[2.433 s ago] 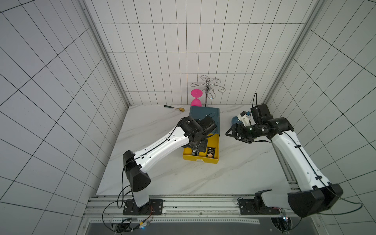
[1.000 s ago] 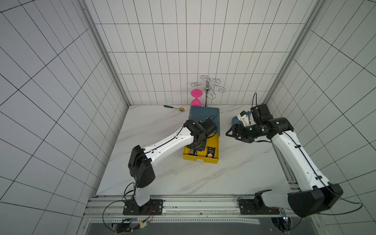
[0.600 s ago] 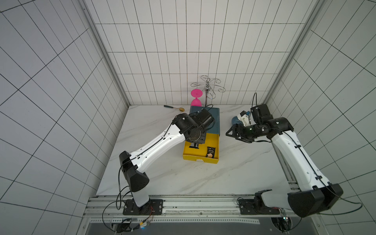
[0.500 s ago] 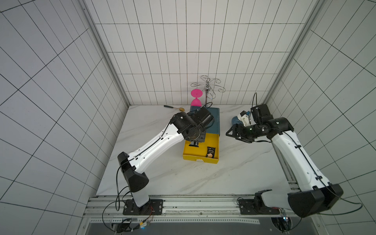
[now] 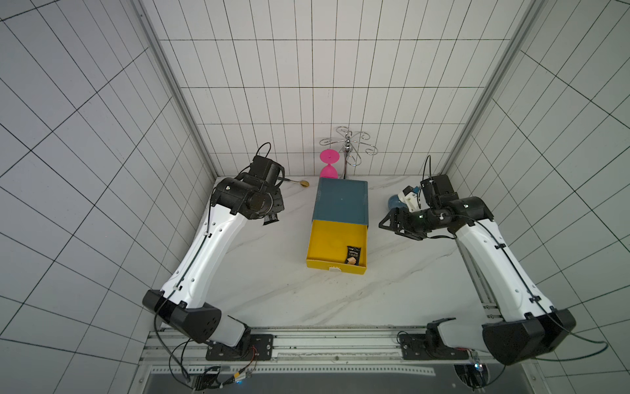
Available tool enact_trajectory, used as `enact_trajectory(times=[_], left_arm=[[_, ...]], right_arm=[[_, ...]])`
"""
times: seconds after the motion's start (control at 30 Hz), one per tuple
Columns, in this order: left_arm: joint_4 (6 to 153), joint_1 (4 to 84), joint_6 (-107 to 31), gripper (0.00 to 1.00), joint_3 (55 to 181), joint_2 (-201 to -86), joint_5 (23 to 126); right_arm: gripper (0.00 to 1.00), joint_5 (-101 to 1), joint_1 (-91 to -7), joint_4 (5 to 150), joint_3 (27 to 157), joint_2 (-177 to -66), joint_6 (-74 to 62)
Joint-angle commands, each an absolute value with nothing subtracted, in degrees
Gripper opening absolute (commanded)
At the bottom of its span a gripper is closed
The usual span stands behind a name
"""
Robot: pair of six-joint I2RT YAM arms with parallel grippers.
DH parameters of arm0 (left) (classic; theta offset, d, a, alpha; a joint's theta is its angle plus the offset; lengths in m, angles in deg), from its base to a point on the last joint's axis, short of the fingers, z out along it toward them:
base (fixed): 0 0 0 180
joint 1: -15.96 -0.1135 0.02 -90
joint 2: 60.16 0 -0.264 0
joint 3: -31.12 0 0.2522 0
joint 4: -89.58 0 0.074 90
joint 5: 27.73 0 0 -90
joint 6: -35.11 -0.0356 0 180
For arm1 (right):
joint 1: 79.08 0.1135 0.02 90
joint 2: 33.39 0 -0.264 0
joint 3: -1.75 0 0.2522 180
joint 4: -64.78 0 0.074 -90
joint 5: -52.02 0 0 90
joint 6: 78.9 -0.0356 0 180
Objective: Take the cookies out of the drawer
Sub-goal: Place the cookie at the center of the board.
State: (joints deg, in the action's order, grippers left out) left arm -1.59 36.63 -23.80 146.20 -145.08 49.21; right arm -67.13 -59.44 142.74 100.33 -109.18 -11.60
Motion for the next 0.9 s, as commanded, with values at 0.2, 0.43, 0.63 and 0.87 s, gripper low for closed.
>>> enact_trajectory(times=[0.2, 0.43, 0.63, 0.87], left_arm=[[8.68, 23.02, -27.33, 0.35, 131.98, -153.12, 53.09], [15.19, 19.98, -27.17, 0.33, 128.09, -159.80, 52.55], [16.69, 19.19, -26.60, 0.61, 128.76, -161.48, 56.12], [14.92, 20.32, -26.50, 0.80, 130.09, -153.19, 60.82]], right_arm=[[0.74, -66.90, -58.93, 146.02, 102.09, -106.97, -11.73], [0.74, -66.42, -57.09, 147.28, 104.96, -106.82, -13.82], [0.73, -57.37, -48.78, 156.05, 113.11, -109.22, -16.63], [0.73, -44.29, -33.44, 166.42, 125.66, -116.12, -26.03]])
